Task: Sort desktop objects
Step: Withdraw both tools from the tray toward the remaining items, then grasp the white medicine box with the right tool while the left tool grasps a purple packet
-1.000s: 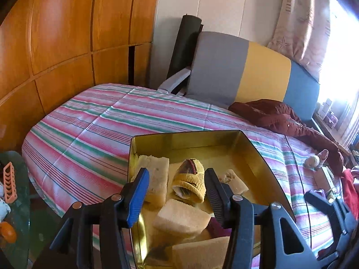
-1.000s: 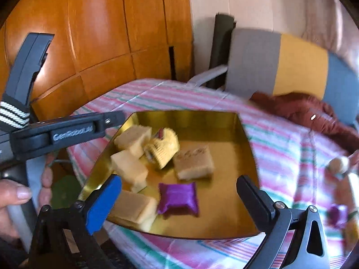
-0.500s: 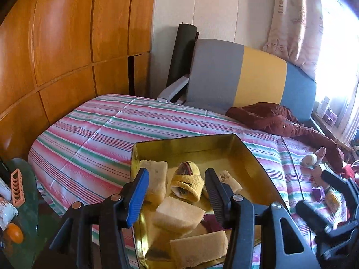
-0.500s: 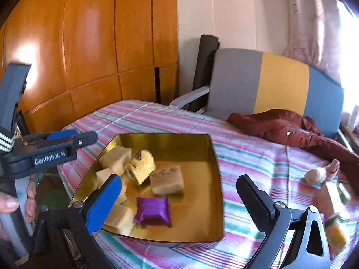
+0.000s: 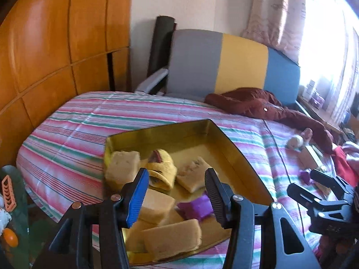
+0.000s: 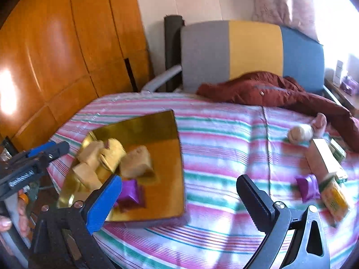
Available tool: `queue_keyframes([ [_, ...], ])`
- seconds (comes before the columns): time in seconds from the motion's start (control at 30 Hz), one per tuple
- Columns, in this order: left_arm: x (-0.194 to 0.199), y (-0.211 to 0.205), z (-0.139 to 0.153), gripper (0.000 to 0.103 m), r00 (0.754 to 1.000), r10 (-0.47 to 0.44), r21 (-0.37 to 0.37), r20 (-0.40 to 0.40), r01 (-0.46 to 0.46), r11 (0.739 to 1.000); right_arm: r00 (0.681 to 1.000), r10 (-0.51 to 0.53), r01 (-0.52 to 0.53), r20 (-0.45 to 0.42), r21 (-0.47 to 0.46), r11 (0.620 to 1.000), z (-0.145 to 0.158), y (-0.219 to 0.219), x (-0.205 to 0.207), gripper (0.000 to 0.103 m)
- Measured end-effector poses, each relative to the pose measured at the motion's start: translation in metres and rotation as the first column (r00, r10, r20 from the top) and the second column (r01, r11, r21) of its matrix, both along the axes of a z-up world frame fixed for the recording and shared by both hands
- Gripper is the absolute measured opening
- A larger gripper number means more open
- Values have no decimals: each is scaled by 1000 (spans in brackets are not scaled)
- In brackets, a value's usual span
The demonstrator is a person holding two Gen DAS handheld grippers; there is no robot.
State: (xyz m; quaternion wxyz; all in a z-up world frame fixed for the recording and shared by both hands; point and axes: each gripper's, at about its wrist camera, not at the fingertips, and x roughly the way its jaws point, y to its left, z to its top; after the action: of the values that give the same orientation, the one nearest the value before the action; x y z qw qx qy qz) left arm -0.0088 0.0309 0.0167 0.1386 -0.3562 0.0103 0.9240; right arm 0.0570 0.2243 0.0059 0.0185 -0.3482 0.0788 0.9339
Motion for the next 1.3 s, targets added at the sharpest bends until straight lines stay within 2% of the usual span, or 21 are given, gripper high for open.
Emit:
queue_keyframes([
  [0.17, 4, 18, -4, 52, 998, -70, -5, 7, 70, 998, 992, -76, 73, 97, 32, 997, -18, 28, 4, 102],
  [0.27, 8, 31, -5, 52, 994, -108, -18, 5, 109, 994, 983, -134, 124, 129, 80, 989, -25, 49, 8, 100],
  [0.4, 12, 48, -7, 52, 986, -166, -13, 17, 166, 986, 966, -196, 183, 171, 88, 979, -28, 82, 13, 100],
  [0.53, 16, 66, -13, 54, 971, -235, 9, 48, 235, 972, 957, -227, 229, 182, 12, 973, -24, 125, 26, 100],
  [0.63, 18, 77, -17, 59, 960, -271, 11, 67, 270, 963, 946, -272, 282, 175, -38, 959, -18, 157, 40, 100],
  [0.83, 27, 106, -19, 60, 929, -363, -7, 77, 365, 931, 903, -395, 419, 170, -148, 896, -12, 221, 73, 100],
  [1.03, 30, 141, -24, 60, 886, -451, 0, 102, 454, 891, 870, -469, 493, 151, -241, 836, -12, 268, 84, 98],
  [1.13, 30, 159, -31, 60, 865, -484, 3, 135, 488, 873, 878, -461, 478, 128, -257, 840, -9, 281, 76, 85],
  [1.2, 29, 170, -36, 60, 852, -498, 6, 163, 504, 864, 892, -438, 453, 116, -263, 852, -8, 287, 65, 84],
  [1.3, 28, 181, -42, 60, 846, -502, -2, 180, 511, 860, 908, -403, 419, 114, -263, 869, -10, 297, 45, 78],
])
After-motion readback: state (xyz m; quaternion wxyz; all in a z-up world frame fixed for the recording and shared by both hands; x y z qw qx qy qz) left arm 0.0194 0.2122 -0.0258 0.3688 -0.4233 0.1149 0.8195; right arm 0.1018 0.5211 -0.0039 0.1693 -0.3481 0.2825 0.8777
